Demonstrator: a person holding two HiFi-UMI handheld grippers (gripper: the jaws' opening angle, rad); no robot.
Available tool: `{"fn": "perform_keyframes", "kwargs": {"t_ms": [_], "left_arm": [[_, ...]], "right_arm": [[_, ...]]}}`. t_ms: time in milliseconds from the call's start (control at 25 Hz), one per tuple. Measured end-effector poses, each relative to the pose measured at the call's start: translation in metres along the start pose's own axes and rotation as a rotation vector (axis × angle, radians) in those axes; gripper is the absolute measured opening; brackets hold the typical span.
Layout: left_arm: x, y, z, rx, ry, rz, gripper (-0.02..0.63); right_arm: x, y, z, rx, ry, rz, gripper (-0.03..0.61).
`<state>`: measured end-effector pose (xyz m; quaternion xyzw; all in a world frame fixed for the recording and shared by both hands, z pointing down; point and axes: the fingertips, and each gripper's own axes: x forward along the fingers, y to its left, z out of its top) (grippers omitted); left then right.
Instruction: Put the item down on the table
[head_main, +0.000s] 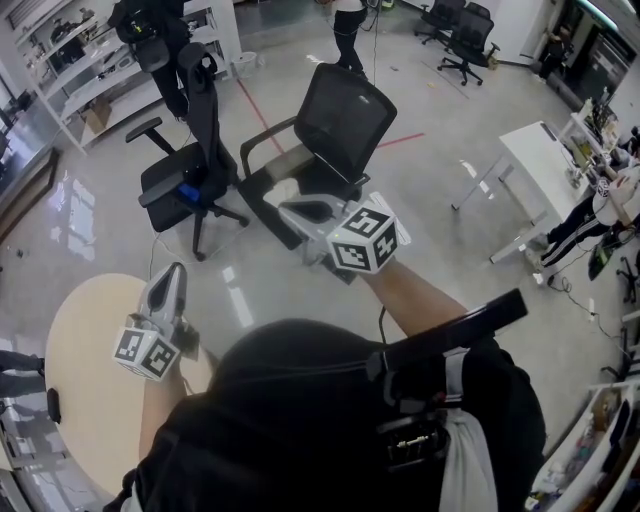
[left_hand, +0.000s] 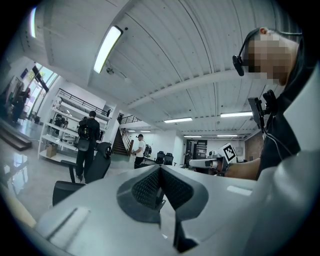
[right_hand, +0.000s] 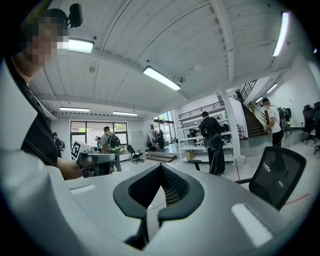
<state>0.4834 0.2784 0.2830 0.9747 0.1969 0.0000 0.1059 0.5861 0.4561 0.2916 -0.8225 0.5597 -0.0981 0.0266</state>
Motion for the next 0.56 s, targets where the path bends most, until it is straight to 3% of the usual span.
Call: {"fn": "perform_keyframes", "kwargs": {"t_ms": [560], "left_arm": [[-0.0019,-0.0011,-0.0025,-0.011,0.015,0.015,-0.006]], "right_arm": [[-0.0003,0.0013,-0.0013,-0.013,0.007,0.000,0.012]]}}
